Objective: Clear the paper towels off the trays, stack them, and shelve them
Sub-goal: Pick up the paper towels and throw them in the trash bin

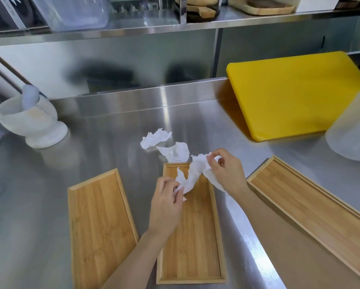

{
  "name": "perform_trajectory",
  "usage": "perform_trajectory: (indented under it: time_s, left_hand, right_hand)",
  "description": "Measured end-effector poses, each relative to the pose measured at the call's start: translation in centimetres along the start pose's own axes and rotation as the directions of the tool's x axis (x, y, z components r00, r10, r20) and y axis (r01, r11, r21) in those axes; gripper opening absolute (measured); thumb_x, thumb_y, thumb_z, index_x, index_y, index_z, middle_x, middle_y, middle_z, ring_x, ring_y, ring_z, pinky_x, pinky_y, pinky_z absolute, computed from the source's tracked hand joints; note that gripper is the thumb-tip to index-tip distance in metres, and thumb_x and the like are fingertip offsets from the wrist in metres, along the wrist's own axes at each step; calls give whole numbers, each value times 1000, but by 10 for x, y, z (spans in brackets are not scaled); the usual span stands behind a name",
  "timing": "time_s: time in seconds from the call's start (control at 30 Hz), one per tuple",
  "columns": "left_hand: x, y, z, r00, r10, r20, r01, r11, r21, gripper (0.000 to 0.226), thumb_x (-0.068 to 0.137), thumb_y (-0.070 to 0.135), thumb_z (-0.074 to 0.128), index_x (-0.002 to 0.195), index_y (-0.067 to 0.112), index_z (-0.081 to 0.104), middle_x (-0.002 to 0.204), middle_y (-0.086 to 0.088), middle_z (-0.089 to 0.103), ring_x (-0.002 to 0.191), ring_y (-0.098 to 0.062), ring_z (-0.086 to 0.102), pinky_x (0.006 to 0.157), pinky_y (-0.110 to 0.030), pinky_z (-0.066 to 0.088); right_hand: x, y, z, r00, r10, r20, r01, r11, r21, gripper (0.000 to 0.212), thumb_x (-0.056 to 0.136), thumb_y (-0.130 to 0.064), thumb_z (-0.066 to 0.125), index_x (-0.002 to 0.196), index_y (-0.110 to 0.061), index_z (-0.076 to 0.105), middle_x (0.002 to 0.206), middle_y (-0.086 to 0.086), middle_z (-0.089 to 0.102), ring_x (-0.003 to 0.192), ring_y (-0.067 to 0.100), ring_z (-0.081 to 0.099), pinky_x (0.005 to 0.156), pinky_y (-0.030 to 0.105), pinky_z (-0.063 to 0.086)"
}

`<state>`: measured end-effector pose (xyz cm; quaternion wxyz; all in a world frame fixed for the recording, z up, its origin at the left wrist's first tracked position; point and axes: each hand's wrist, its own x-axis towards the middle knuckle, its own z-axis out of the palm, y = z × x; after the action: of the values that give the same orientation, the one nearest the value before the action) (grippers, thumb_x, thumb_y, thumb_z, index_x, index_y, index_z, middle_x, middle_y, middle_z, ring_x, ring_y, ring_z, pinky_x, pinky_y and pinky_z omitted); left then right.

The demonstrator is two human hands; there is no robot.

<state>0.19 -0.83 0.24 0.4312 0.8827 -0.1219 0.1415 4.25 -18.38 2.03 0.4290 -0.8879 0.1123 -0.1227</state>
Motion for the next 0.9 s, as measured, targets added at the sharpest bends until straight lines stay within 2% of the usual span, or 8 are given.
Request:
perform_trajectory:
  time_s: [0.1,0.27,0.43,0.5,0.6,0.73,0.8,0.9]
  left_hand:
    - [16,3,1,994,-106,9,106,992,-68,16,85,4,58,72,12,54,89,2,46,76,0,50,65,-4,39]
    - [37,3,-4,938,-341,-71,320,924,-209,33,77,-9,51,65,21,46,85,2,47,70,9,46,60,-4,39]
    - [54,-4,-7,846,-528,-81,494,831,-257,34,74,-13,32,66,18,40,70,2,40,58,-14,37,45,-25,33]
    - [63,-7,-10,824,-555,-109,516,817,-259,34,74,-13,31,64,18,40,64,1,38,56,-14,34,48,-25,30]
    - [77,-9,-15,810,-567,-149,517,811,-272,29,76,-8,36,65,19,41,64,4,42,57,-11,38,52,-24,31]
    - [98,-13,-16,826,-549,-129,501,819,-280,7,83,15,50,78,18,46,71,10,49,65,-8,47,59,-27,36]
    - [109,-17,-13,840,-538,-65,517,832,-203,14,84,29,53,93,21,46,79,11,54,75,-11,53,64,-30,39]
    - [122,-22,-4,889,-457,21,455,889,61,30,85,39,52,110,24,43,98,7,54,83,-17,53,72,-34,40]
  right_hand:
    - [9,13,3,990,140,29,-136,983,-124,35,79,-50,58,105,-28,51,89,-3,60,77,16,56,67,30,50]
    - [26,36,9,973,210,92,-183,954,-236,63,74,-47,65,128,-31,37,123,5,60,102,27,59,80,38,47]
    - [40,37,15,965,198,174,-145,951,-273,72,72,-50,64,134,-34,31,129,3,58,111,30,56,84,42,47]
    - [44,36,18,958,189,216,-124,951,-283,66,72,-51,61,131,-30,39,126,3,60,108,30,58,81,41,49]
    - [49,37,22,938,207,277,-121,946,-300,37,77,-42,57,107,-21,61,101,1,66,83,21,60,63,28,45]
    - [53,40,21,945,162,283,-89,963,-255,13,85,-24,53,89,-17,62,92,7,68,79,19,58,70,32,50]
    - [56,36,18,964,141,225,-99,977,-187,7,83,-21,54,79,-17,57,79,5,64,72,20,58,67,35,52]
    - [64,30,13,989,100,106,-86,988,-125,9,81,-20,58,76,-16,52,77,1,56,66,15,52,55,25,45]
